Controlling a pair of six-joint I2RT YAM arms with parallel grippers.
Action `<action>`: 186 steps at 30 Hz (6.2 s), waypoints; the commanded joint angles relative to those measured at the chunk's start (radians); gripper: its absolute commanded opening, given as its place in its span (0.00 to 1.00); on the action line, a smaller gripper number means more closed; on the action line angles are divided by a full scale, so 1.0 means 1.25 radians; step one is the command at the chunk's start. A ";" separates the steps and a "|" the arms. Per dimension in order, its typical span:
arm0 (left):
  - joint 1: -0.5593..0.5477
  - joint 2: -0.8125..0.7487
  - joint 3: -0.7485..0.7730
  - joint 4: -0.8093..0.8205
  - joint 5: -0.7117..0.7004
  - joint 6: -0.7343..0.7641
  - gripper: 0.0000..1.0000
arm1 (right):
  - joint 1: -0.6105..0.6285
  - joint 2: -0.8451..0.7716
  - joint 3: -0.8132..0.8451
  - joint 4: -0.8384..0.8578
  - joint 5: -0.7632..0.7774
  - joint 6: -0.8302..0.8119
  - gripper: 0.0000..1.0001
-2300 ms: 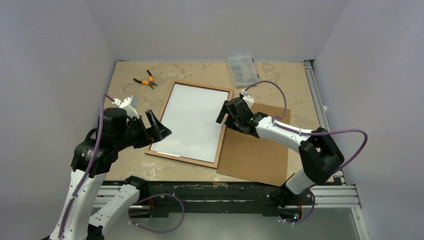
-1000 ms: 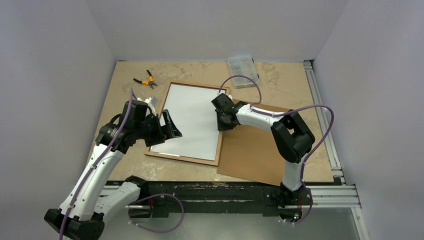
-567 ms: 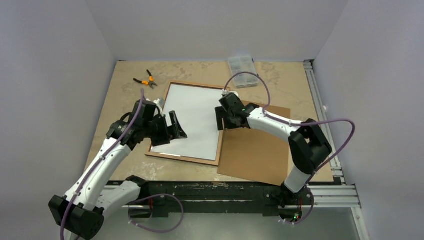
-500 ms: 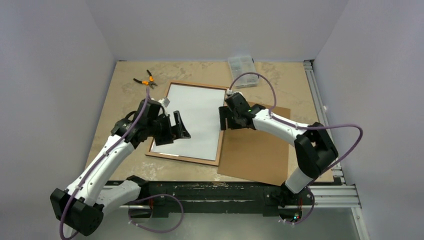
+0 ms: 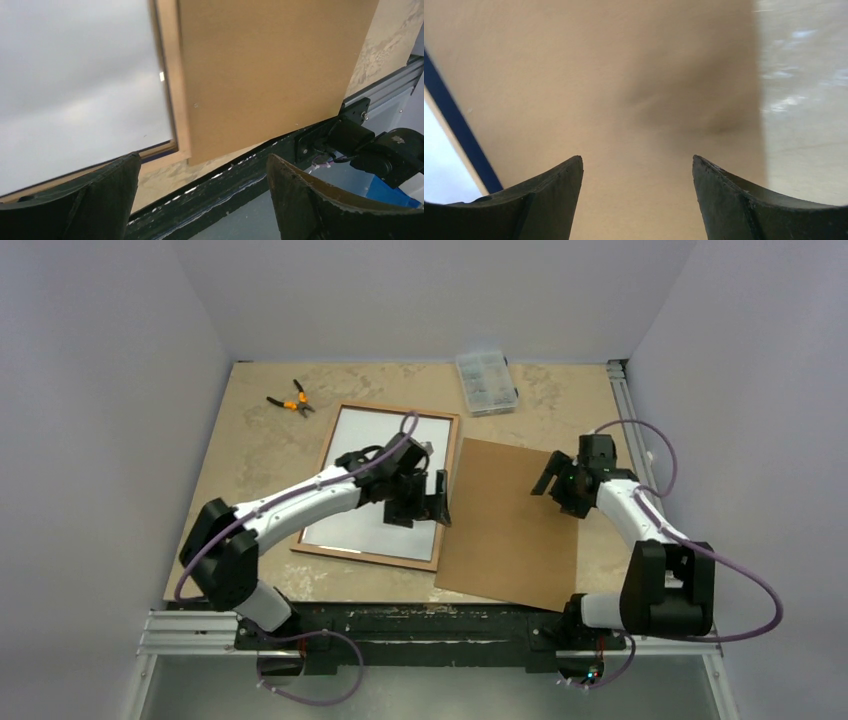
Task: Put the photo into the frame
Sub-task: Move the photo frame item to the center of the board, then turn over the photo frame item at the center of the board.
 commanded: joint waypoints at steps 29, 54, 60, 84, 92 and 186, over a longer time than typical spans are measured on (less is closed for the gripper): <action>-0.240 0.483 0.428 -0.137 -0.423 0.001 0.92 | -0.281 0.071 -0.023 -0.037 -0.044 -0.046 0.84; -0.209 0.551 0.412 -0.034 -0.204 -0.037 0.93 | -0.281 0.098 -0.042 -0.017 -0.184 -0.082 0.83; -0.196 0.479 0.341 0.066 -0.146 -0.054 0.92 | -0.281 0.090 -0.039 -0.022 -0.219 -0.089 0.83; -0.155 0.128 0.259 -0.039 -0.291 -0.092 0.91 | -0.176 0.095 -0.098 0.021 -0.362 -0.055 0.80; -0.109 0.135 0.203 -0.164 -0.382 -0.087 0.91 | -0.075 0.111 -0.122 0.092 -0.347 0.027 0.80; -0.267 0.053 0.648 -0.473 -0.540 -0.004 0.00 | 0.079 -0.161 0.357 -0.235 -0.418 0.069 0.86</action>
